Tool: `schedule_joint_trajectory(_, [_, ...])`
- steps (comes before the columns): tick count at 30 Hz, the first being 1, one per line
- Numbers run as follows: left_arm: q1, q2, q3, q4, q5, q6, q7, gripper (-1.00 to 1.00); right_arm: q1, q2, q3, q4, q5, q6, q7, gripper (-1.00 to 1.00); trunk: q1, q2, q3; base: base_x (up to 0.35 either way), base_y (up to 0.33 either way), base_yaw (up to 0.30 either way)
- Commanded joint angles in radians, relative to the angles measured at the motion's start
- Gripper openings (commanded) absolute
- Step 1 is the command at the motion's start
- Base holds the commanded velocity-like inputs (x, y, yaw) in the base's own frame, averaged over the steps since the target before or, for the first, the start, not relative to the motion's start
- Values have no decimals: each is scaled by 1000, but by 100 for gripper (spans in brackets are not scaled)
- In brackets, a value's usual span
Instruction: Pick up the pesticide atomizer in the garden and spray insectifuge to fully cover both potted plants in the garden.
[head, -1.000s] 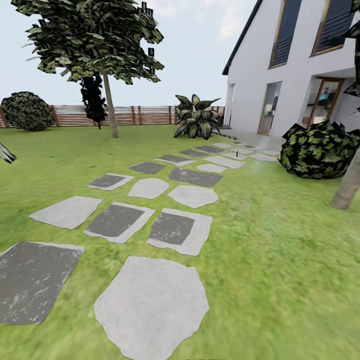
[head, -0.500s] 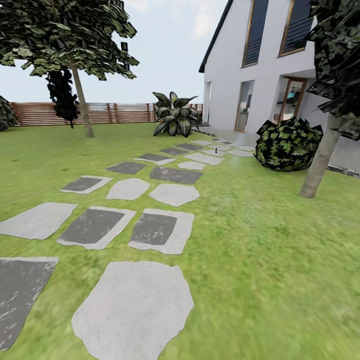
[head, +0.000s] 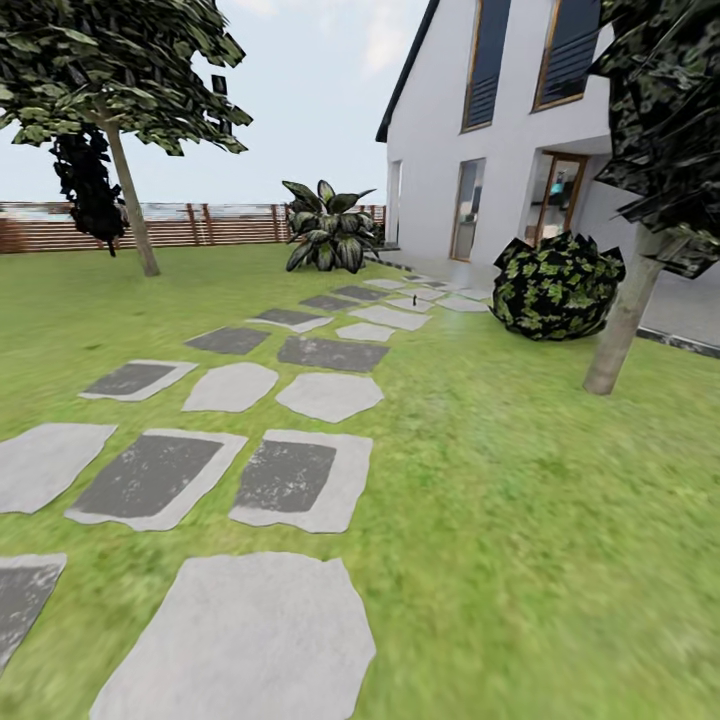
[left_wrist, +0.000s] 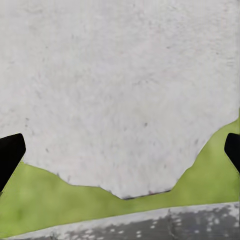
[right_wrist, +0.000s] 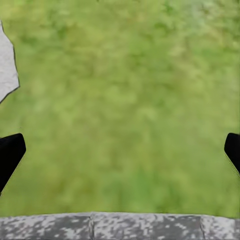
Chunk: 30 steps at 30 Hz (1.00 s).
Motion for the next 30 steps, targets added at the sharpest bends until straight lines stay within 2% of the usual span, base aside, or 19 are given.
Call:
schedule_joint_trajectory(1, [-1,0,-1,1,-1,-3,3,100,0,0,-1,1,0,-3,0,100,0,0,-1,337,0,-3])
schedule_joint_trajectory(19, [-1,2,2,1,4,-3,3,100,0,0,-1,2,1,-3,-1,100,0,0,-1,338,0,0])
schedule_joint_trajectory(24, [-1,3,3,1,10,-3,3,100,0,0,-2,33,1,-3,-1,100,0,0,-1,338,4,0])
schedule_joint_trajectory(30, [-1,3,4,1,11,-3,3,100,0,0,-3,42,2,-3,-1,100,0,0,-1,311,132,0])
